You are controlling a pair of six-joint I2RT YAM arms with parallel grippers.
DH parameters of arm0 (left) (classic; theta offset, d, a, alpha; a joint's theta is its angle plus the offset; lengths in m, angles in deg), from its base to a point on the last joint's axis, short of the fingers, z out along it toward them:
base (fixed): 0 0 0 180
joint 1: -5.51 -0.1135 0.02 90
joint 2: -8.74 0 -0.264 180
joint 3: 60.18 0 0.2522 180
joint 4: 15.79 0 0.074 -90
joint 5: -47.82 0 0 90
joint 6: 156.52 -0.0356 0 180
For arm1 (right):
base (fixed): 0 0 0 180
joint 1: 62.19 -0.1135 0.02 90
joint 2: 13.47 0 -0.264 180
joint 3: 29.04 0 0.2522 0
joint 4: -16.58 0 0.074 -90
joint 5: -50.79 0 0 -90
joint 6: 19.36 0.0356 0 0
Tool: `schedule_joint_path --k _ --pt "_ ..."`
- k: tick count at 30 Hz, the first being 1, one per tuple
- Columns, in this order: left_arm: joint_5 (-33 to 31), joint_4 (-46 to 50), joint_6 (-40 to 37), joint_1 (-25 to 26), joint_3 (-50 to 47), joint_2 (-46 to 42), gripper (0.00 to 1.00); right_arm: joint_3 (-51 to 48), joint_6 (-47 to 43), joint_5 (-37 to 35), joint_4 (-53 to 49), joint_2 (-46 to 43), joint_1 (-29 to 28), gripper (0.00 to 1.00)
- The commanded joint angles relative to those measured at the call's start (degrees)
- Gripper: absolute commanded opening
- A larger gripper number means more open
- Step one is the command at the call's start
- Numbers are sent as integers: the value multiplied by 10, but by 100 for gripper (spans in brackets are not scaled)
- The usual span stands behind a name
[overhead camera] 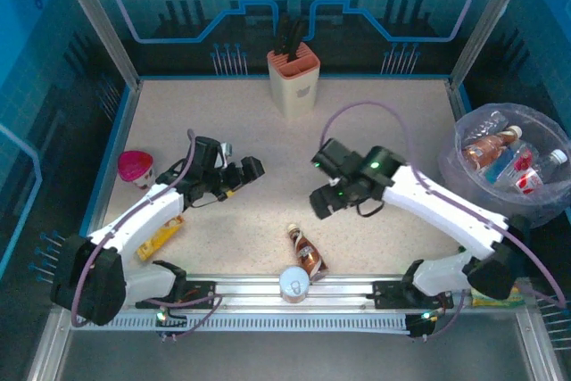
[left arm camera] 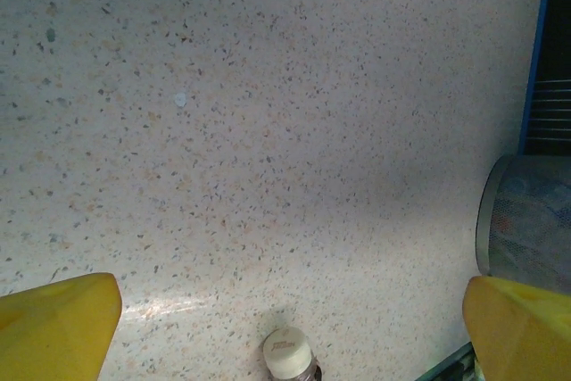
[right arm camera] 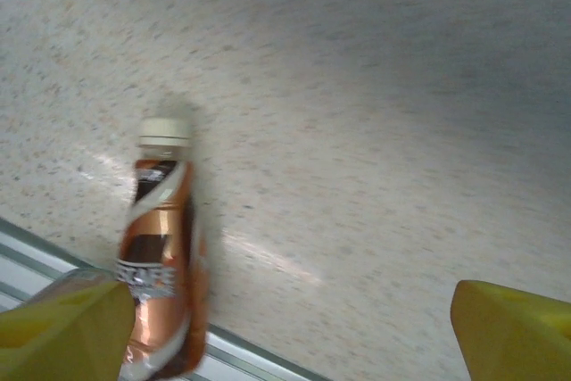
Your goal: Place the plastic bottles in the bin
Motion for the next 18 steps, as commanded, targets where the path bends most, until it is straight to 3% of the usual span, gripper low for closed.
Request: schedule_joint_path --k 1,6,18 --pt "-6 7 -10 -5 -13 -15 99 -6 27 47 61 55 -38 90" --pt "-19 25 -12 -13 -18 -24 99 -1 36 75 83 136 -66 86" --pt "-8 17 8 -38 -43 -39 99 2 36 93 124 261 -70 73"
